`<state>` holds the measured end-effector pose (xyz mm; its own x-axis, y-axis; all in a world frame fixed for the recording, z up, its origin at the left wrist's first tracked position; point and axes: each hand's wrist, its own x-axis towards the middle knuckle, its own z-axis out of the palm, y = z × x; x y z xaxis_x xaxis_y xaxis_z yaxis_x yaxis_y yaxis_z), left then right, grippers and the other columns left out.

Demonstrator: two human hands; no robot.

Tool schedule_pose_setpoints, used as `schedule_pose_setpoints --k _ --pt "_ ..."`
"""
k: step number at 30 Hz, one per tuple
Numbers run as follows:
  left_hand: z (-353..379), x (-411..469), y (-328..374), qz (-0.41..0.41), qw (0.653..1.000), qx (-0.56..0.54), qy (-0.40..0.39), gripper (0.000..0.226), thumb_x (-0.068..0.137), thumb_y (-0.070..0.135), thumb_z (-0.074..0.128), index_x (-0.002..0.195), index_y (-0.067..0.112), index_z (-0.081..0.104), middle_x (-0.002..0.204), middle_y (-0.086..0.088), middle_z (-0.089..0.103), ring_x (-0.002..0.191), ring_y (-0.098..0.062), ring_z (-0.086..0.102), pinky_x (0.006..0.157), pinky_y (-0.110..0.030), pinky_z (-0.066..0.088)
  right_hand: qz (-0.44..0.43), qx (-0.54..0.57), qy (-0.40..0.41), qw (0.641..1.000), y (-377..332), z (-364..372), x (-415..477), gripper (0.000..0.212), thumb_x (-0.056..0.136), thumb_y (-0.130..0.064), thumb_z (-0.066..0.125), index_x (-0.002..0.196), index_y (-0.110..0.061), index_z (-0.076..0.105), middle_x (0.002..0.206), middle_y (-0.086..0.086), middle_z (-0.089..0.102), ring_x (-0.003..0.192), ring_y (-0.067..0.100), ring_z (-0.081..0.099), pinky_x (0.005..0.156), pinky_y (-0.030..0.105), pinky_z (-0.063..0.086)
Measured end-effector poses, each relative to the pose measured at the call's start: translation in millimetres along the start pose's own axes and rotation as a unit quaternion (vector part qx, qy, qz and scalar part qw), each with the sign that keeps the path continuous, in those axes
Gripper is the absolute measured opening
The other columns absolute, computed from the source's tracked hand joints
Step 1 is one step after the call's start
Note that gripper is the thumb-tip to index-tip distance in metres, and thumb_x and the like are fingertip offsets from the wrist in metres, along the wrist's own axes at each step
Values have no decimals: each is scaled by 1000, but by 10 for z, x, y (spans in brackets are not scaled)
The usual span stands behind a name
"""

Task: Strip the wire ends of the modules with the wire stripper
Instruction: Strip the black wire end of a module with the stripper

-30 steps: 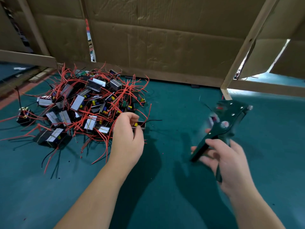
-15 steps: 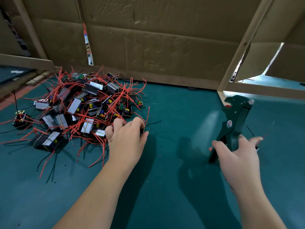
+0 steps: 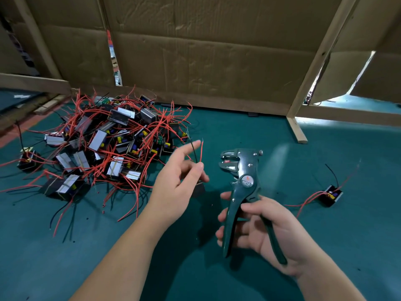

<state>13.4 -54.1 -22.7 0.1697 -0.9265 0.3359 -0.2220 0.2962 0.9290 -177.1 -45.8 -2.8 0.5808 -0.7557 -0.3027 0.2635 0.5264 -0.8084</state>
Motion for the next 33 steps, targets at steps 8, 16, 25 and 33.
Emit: schedule_pose_setpoints --k 8,16,25,33 --pt "0 8 27 -63 994 -83 14 24 97 8 50 94 24 68 71 12 63 73 -5 61 71 -16 45 31 69 -79 994 -15 17 6 58 60 -20 69 113 3 62 88 26 59 75 42 60 72 53 52" --pt "-8 14 22 -25 995 -76 55 8 85 27 62 87 27 70 76 6 62 72 -6 51 68 -17 44 48 46 -109 992 -4 1 -4 50 65 -20 63 110 2 63 89 27 59 76 41 61 75 55 50" --pt "-29 40 14 -22 995 -52 80 14 83 5 70 81 19 73 83 -31 60 72 -19 50 71 -31 43 40 32 -108 993 23 47 -3 45 67 -17 64 108 2 63 87 28 59 74 42 62 74 54 51" --pt "-54 35 -9 10 998 5 69 26 82 8 72 74 33 69 73 -26 53 61 -9 44 61 -22 39 41 12 -89 995 42 51 -1 42 65 -18 66 103 0 65 86 27 60 73 41 62 72 54 51"
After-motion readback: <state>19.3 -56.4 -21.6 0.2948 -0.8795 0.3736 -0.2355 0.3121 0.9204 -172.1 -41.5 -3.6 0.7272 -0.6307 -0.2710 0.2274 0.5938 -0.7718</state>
